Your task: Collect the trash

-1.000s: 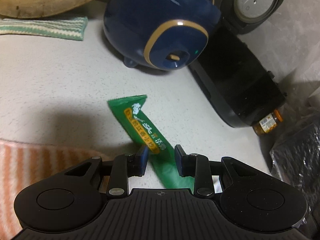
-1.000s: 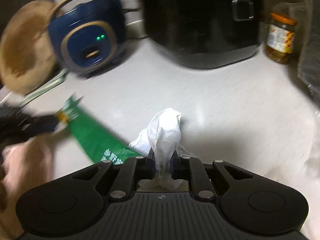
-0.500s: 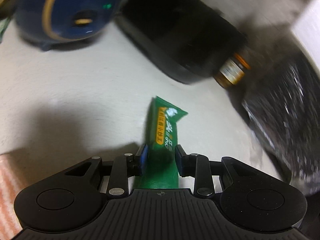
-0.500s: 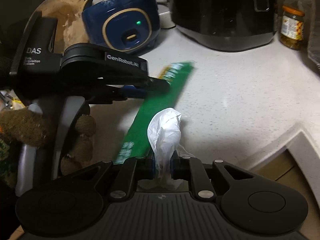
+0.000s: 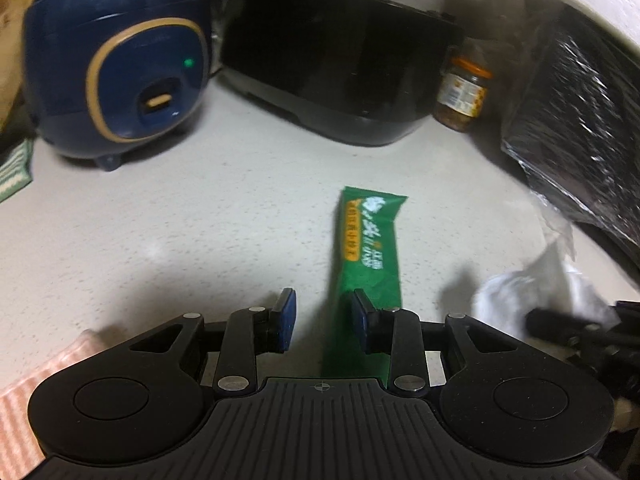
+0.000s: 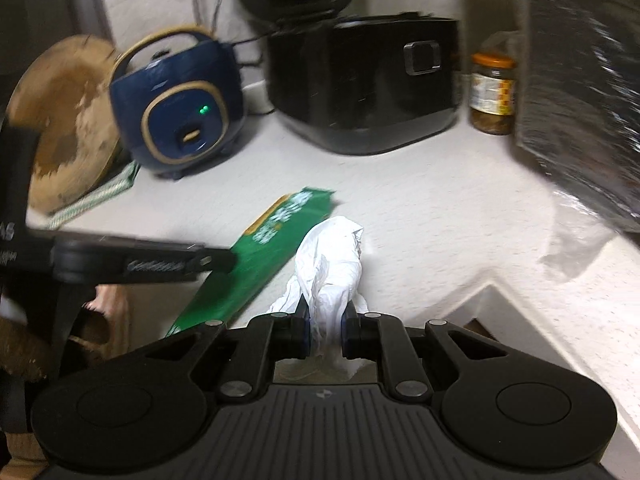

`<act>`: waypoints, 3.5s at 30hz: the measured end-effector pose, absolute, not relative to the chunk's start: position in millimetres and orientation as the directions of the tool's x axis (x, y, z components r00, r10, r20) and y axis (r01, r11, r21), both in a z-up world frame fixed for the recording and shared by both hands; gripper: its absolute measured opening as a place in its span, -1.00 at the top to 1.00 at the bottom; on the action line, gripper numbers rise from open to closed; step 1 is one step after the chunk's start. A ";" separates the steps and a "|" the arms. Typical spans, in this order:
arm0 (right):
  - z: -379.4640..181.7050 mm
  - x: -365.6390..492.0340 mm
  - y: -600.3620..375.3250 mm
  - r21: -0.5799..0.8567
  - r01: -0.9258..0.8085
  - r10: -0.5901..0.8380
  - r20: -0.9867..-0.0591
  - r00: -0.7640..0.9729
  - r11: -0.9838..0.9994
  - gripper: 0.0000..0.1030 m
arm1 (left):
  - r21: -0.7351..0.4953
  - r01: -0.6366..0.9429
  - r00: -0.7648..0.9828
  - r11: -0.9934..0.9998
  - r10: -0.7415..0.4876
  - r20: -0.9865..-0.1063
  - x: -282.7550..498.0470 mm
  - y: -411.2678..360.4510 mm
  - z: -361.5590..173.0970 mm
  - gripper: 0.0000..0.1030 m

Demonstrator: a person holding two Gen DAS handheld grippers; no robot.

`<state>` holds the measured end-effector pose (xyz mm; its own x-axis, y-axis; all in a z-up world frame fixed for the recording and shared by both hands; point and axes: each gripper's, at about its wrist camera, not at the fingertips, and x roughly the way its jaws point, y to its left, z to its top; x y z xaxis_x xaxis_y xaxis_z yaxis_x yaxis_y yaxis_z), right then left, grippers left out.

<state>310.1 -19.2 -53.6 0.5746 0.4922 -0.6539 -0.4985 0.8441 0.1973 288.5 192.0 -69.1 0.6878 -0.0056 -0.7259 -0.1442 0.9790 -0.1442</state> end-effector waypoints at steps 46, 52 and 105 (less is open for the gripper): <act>-76.7 304.6 -15.3 0.210 -0.515 0.496 -0.698 0.516 0.831 0.72 | -0.039 0.047 0.643 0.998 -0.061 -0.764 301.0 149.1 -78.8 0.10; -76.1 302.6 -13.8 0.193 -0.533 0.497 -0.699 0.515 0.824 0.71 | -0.034 0.048 0.653 0.998 -0.057 -0.755 308.1 144.9 -80.6 0.09; -73.6 311.9 19.0 0.037 -0.511 0.398 -0.676 0.620 0.859 -0.47 | -0.443 -0.225 0.756 0.868 -0.131 -0.641 192.9 261.4 -57.4 0.59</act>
